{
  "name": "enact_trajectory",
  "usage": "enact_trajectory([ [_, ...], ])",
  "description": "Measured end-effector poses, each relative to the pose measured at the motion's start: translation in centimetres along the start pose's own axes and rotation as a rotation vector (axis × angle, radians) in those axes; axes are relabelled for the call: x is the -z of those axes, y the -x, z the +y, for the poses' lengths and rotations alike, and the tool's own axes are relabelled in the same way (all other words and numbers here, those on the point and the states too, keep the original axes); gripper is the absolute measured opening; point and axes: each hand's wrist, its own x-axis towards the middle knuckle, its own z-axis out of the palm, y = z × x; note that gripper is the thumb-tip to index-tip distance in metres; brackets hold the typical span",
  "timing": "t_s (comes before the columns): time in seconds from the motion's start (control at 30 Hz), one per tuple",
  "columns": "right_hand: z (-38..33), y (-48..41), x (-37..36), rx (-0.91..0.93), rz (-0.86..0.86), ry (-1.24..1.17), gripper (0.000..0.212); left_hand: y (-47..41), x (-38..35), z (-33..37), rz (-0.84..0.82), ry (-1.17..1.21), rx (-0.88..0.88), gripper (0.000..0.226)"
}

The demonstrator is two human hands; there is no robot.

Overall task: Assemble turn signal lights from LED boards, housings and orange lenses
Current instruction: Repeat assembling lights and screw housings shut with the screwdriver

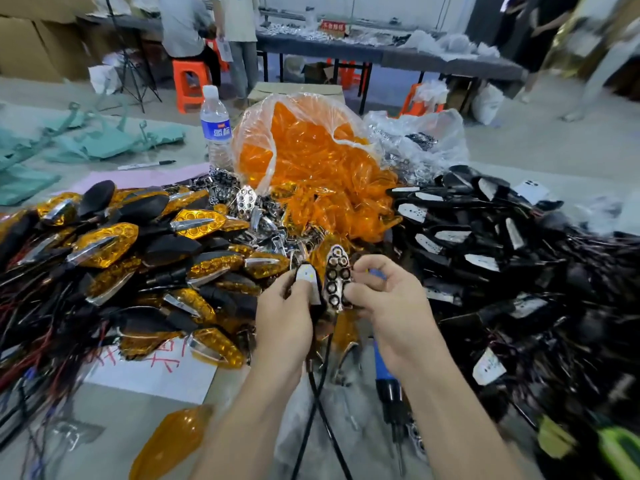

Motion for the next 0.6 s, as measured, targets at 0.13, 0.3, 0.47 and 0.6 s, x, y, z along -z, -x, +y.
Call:
enact_trajectory([
  [0.13, -0.7, 2.0, 0.6, 0.015, -0.007, 0.042, 0.038, 1.6, 0.0, 0.3, -0.08, -0.021, -0.024, 0.028],
  [0.3, -0.6, 3.0, 0.6, 0.121, 0.226, 0.148, 0.039, 2.4, 0.4, -0.3, -0.089, -0.004, -0.043, 0.023],
  [0.47, 0.3, 4.4, -0.7, 0.49, 0.321, 0.682, 0.029, 3.0, 0.1, -0.3, -0.067, -0.061, -0.122, 0.02],
  [0.6, 1.3, 5.2, -1.3, 0.445, 0.157, 0.613, 0.031, 3.1, 0.2, -0.4, 0.013, -0.067, -0.175, 0.022],
])
